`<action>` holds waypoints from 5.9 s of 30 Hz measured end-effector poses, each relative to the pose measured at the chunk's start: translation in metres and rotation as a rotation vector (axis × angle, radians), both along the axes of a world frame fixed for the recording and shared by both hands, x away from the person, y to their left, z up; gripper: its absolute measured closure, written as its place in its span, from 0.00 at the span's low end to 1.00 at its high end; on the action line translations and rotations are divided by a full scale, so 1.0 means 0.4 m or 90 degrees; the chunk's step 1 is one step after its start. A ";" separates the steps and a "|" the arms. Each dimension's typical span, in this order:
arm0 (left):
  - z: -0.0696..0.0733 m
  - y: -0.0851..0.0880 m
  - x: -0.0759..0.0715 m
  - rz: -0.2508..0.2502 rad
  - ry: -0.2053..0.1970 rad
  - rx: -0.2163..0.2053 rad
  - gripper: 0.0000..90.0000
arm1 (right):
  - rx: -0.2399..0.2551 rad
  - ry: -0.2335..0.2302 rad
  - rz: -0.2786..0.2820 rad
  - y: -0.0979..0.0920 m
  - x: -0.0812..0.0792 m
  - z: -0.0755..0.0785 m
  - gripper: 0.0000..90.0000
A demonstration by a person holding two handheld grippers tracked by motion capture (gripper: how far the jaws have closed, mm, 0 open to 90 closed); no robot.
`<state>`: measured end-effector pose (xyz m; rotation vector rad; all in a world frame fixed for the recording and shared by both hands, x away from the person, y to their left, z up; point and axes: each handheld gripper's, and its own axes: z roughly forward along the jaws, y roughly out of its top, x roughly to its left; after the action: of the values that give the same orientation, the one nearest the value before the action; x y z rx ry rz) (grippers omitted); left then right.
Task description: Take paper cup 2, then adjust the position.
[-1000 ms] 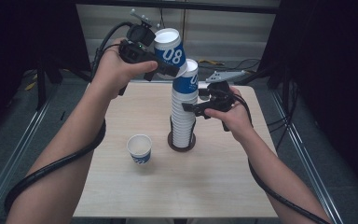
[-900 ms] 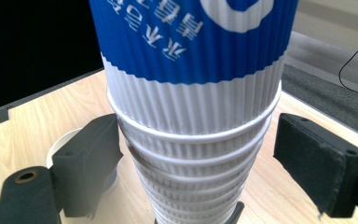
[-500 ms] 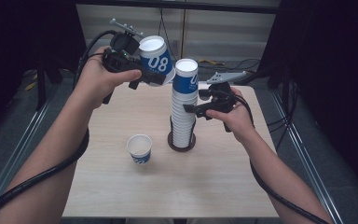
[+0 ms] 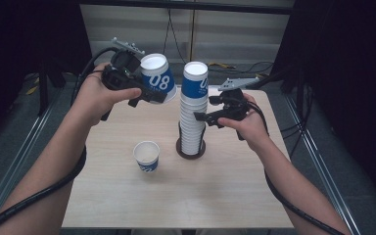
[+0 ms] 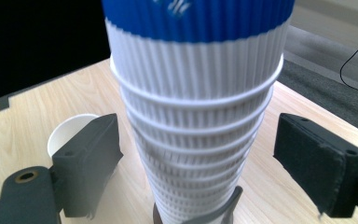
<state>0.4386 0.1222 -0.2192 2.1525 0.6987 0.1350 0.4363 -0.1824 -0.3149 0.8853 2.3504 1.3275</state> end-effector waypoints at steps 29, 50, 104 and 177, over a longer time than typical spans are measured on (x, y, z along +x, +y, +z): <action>-0.138 -0.057 -0.035 -0.083 0.046 0.120 0.26 | -0.043 0.021 0.054 -0.035 -0.048 -0.060 0.15; -0.202 -0.115 -0.074 -0.141 0.057 0.149 0.26 | -0.055 0.037 0.094 -0.074 -0.087 -0.103 0.16; -0.356 -0.280 -0.094 -0.241 0.113 0.312 0.26 | -0.065 0.069 0.163 -0.088 -0.157 -0.158 0.16; -0.382 -0.358 -0.107 -0.292 0.066 0.320 0.26 | -0.032 0.098 0.211 -0.041 -0.158 -0.164 0.29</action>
<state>0.3957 -0.0210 -0.3719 2.7615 0.2194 -0.0544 0.3730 -0.1987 -0.3806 0.6218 2.7302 1.3529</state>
